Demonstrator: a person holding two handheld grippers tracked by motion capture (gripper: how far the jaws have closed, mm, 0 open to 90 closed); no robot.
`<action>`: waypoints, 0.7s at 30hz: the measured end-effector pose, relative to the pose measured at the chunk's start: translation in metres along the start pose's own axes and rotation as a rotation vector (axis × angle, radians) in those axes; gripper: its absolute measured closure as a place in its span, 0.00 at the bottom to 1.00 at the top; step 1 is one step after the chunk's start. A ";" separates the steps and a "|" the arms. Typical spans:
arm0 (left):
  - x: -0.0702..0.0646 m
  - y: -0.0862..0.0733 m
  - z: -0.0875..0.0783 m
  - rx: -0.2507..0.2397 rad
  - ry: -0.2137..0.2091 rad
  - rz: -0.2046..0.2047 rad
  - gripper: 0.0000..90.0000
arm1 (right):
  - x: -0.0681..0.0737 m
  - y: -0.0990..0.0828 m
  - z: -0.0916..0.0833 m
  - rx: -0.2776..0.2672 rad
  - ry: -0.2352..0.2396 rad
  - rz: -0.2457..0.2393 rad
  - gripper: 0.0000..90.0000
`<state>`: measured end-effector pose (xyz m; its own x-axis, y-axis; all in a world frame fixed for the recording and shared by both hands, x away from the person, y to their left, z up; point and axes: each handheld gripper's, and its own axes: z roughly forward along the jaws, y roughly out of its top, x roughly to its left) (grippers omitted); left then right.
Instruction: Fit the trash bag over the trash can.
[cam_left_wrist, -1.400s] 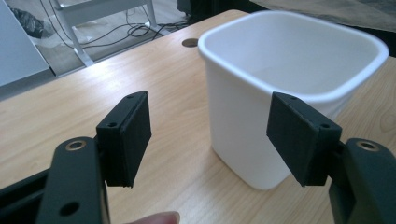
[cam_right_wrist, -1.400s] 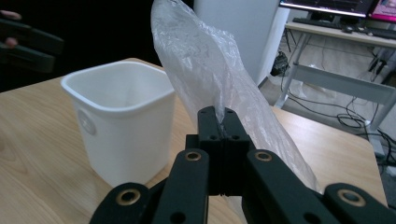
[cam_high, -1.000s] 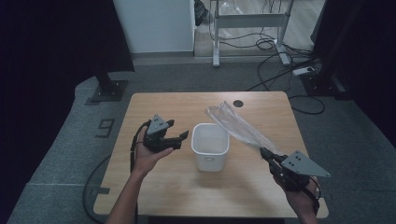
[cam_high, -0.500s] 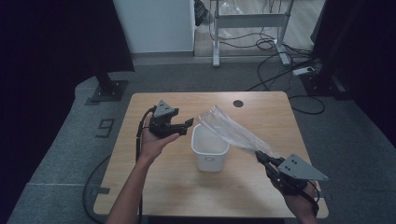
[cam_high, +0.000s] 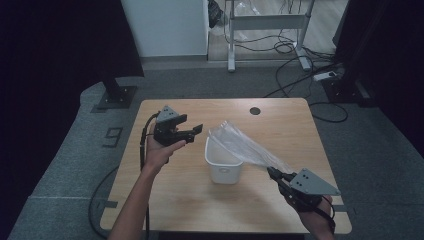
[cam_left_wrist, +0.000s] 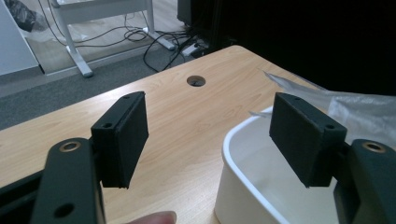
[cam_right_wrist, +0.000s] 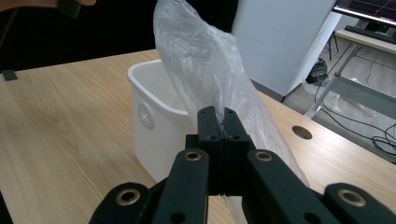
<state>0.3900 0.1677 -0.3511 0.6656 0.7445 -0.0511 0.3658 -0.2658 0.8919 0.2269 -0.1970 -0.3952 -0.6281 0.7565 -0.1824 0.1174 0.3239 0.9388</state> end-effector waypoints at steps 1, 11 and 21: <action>0.000 0.002 0.000 0.001 0.002 0.001 0.31 | 0.000 0.000 0.001 0.000 0.001 -0.002 0.98; -0.005 0.027 0.002 -0.018 -0.011 0.016 0.31 | 0.004 -0.003 0.006 0.009 0.013 -0.005 0.98; -0.023 0.015 0.030 0.069 -0.016 0.060 0.30 | 0.007 -0.001 0.008 0.011 0.020 -0.014 0.98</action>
<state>0.3996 0.1277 -0.3504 0.6977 0.7164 -0.0063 0.3684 -0.3512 0.8608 0.2284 -0.1878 -0.4000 -0.6453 0.7401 -0.1893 0.1172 0.3407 0.9328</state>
